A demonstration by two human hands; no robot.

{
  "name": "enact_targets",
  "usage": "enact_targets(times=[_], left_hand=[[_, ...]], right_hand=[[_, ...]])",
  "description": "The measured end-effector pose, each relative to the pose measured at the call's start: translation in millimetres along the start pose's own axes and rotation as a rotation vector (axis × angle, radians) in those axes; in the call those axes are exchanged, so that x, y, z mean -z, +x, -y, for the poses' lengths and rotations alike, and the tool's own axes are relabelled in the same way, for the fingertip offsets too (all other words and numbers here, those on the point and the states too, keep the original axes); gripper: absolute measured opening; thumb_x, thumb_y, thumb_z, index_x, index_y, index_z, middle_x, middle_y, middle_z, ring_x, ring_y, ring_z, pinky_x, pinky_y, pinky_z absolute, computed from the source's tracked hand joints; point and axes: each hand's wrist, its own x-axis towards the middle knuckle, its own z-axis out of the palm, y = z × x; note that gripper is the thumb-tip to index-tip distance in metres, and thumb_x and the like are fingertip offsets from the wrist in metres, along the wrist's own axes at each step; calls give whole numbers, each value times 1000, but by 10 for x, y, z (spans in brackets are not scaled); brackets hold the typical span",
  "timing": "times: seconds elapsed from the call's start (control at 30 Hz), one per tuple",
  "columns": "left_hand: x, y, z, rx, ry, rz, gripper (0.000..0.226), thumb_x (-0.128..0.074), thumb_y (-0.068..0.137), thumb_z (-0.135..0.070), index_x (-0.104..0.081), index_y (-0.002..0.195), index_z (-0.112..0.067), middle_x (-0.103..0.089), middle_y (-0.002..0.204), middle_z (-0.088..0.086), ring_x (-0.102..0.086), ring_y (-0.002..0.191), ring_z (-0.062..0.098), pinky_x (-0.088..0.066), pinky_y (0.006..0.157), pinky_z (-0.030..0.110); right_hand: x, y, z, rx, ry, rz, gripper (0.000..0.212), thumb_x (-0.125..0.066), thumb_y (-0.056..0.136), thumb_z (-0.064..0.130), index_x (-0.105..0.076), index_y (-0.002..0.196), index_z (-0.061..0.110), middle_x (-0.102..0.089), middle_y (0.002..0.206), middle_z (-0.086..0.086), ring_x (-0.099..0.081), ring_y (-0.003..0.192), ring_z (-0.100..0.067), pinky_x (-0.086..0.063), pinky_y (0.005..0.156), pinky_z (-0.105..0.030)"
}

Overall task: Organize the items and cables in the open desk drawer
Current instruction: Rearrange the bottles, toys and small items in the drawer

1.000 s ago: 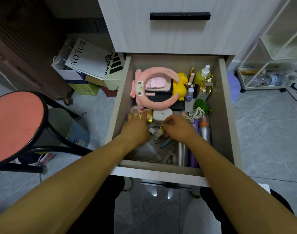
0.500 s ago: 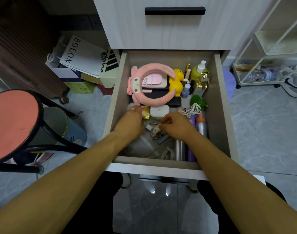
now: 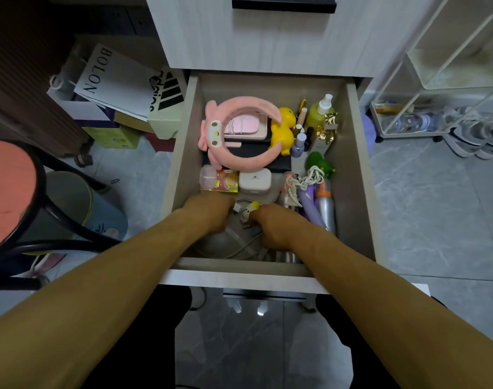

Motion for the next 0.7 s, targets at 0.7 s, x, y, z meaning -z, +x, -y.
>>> enact_targets(times=[0.7], left_hand=[[-1, -73, 10, -57, 83, -30, 21, -59, 94, -18, -57, 115, -19, -61, 114, 7, -60, 101, 25, -52, 88, 38]], right_hand=[[37, 120, -48, 32, -424, 32, 45, -57, 93, 15, -46, 137, 14, -46, 138, -12, -44, 125, -30, -41, 98, -40]])
